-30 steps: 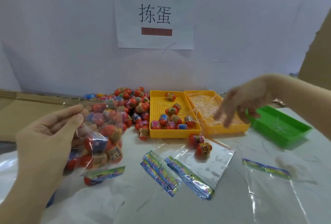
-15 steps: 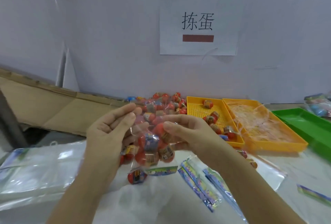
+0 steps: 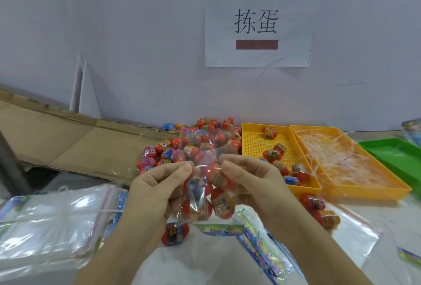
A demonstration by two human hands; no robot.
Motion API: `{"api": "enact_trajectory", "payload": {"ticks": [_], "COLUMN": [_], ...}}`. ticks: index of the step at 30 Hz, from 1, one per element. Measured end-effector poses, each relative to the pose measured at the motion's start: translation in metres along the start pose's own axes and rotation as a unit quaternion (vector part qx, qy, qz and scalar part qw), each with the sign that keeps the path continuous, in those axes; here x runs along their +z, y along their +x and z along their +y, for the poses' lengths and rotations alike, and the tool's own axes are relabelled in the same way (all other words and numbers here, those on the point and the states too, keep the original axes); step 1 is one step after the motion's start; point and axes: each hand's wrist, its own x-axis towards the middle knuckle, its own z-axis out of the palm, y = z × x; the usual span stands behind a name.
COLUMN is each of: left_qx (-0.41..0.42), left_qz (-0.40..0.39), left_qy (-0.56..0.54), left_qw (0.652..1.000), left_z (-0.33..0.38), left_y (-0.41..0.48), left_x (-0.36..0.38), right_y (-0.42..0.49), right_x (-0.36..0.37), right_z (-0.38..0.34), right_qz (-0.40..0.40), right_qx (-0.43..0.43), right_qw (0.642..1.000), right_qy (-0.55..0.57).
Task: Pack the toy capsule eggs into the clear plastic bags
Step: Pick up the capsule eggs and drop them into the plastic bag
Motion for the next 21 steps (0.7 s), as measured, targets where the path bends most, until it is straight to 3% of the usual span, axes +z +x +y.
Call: {"api": "enact_trajectory", "payload": {"ticks": [7,15,21], "left_qx": [0.033,0.023,0.010], "left_qz": [0.024,-0.008,-0.054], "left_qy": [0.029,-0.034,-0.016], "left_qw": [0.999,0.999,0.998], "left_z": [0.006,0.013,0.015], "left_y": [-0.005,-0.006,-0.003], "left_x": [0.001,0.000,-0.005], "right_y": [0.002,0.001,0.002], "right_x": [-0.005,-0.012,-0.014], "right_z": [0.000,-0.007,-0.008], "right_qz": [0.049,0.018,-0.006], "right_qx": [0.002,-0.015,-0.024], "right_qw": [0.998,0.998,0.998], "right_qy": [0.037,0.059,0.057]}}
